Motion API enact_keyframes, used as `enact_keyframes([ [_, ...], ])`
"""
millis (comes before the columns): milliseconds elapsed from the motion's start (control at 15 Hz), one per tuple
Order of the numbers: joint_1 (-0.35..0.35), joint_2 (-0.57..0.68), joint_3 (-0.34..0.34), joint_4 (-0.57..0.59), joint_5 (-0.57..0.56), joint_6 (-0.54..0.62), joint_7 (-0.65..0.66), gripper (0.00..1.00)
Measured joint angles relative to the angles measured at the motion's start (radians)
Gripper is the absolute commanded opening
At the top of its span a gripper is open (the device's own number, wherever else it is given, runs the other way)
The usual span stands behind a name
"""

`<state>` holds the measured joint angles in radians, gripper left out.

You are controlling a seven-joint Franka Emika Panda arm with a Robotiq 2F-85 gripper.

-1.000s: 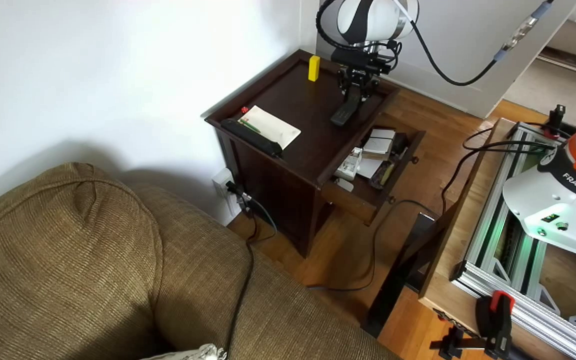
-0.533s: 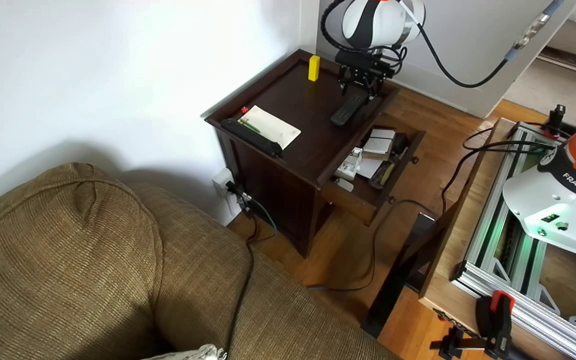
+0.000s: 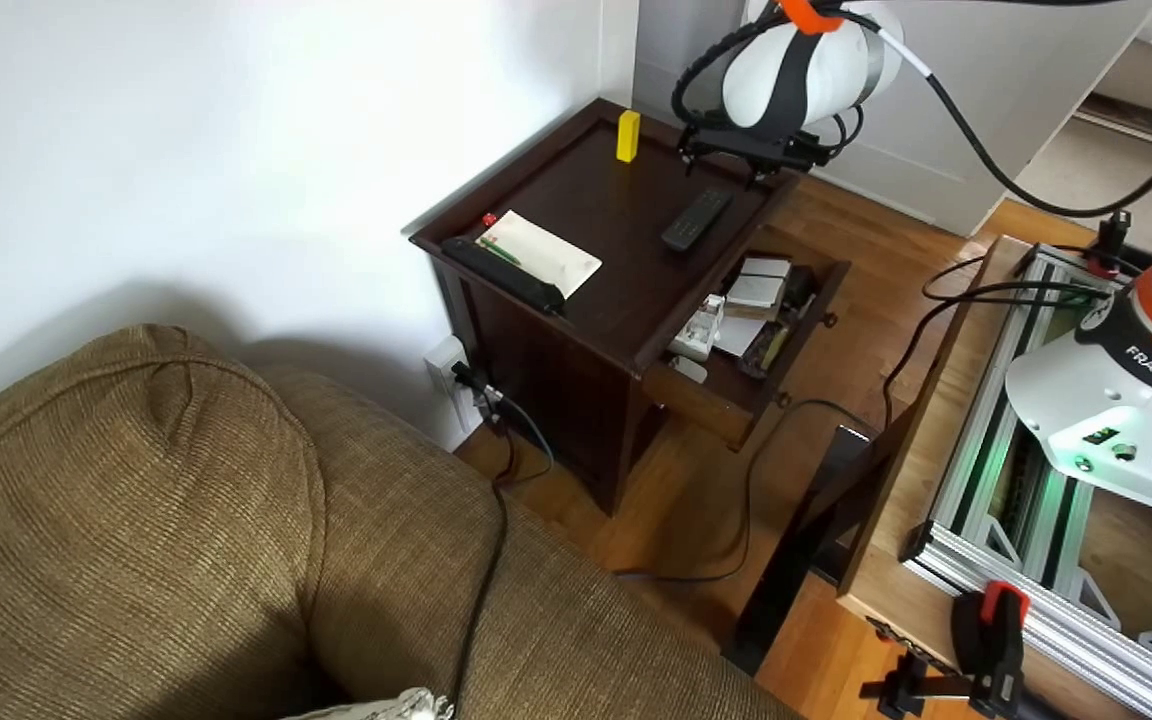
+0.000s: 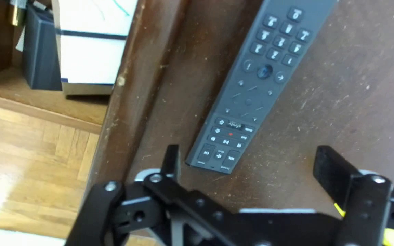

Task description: Move the black remote control to the right

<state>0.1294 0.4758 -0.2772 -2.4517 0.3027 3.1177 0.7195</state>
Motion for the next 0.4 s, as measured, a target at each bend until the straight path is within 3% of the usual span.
enact_keyframes([
  [267, 0.273, -0.009, -0.234, -0.106, -0.065, 0.133, -0.018, 1.0],
  [400, 0.298, -0.009, -0.237, -0.111, -0.031, 0.139, -0.032, 1.0],
])
